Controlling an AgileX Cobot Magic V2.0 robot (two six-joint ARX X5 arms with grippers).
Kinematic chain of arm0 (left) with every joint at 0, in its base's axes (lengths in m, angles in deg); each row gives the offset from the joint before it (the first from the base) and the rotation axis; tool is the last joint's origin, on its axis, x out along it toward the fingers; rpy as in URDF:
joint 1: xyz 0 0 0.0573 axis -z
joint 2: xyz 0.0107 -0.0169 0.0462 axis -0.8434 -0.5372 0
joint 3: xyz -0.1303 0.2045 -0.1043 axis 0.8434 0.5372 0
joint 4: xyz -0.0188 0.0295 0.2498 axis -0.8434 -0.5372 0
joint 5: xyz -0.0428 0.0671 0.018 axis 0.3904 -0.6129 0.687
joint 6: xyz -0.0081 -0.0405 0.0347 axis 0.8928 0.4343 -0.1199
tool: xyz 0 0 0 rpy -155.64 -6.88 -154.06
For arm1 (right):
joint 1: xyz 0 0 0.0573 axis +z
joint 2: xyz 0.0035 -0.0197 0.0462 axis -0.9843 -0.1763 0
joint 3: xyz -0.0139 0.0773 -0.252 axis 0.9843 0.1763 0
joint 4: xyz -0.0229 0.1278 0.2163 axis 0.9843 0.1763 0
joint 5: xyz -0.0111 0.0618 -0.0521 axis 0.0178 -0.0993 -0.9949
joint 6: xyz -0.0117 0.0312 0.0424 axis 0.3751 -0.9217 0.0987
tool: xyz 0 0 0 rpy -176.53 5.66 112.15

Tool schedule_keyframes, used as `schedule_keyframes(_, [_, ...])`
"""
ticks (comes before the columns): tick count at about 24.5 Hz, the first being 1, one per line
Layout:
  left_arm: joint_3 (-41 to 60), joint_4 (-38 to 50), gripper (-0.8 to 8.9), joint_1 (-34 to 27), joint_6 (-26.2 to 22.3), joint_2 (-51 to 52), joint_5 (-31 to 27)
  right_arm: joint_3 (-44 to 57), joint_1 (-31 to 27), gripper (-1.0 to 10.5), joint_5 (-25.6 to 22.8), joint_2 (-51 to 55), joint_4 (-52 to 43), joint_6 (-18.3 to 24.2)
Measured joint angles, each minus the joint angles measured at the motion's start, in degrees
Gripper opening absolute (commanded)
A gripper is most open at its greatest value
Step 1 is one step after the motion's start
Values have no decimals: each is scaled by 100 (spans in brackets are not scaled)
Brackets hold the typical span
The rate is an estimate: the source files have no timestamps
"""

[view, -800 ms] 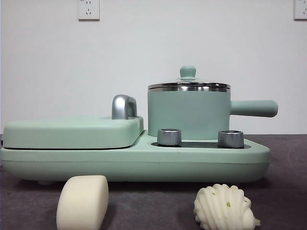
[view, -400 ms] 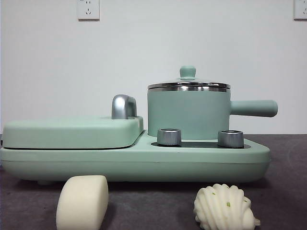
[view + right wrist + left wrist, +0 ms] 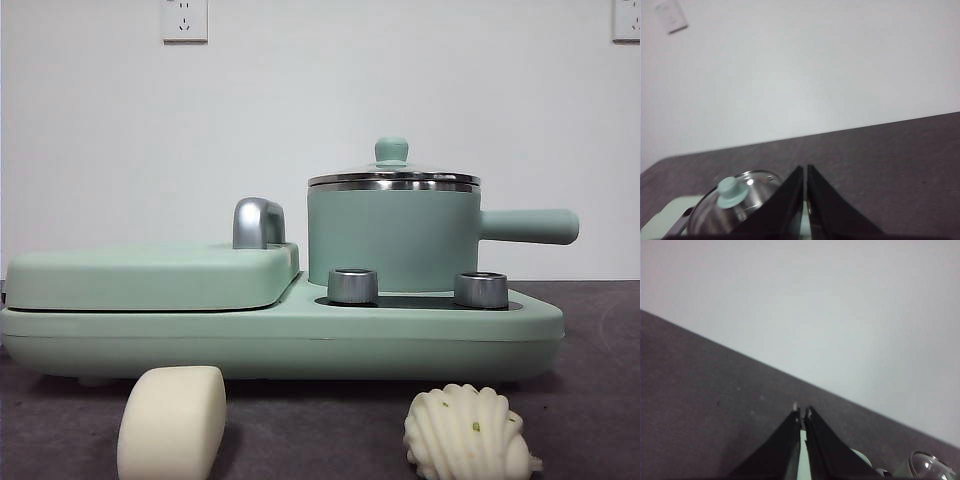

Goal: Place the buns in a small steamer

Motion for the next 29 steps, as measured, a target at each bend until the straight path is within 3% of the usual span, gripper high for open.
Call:
schedule_keyframes(9, [-1698,-721,17,4,-918,-1849,1147,-1086,0,10,890,-1528,586,780])
schedule_keyframes(15, [-2479,-1499,16,157,-1753,-2924,1882,-1510,133,11,1172,-2317,1104,1740])
schedule_keyframes(22, [-2896,-2225,17,522,-3320,-3689,1978,-1526,658,13,1003,-2573,1390,3187])
schedule_keyframes(25, [-2896,-2256,46,691,-4035,-3816,1978,-1526,927,131,678,-2583,1528,3707])
schedule_keyframes(27, [-2896,-2256,122,798,-4380,-3827,1978,-1526,1071,285,472,-2583,1589,3980])
schedule_keyframes(29, [-2896,-2227,224,883,-4553,-3827,1978,-1526,1174,343,249,-2583,1593,4109])
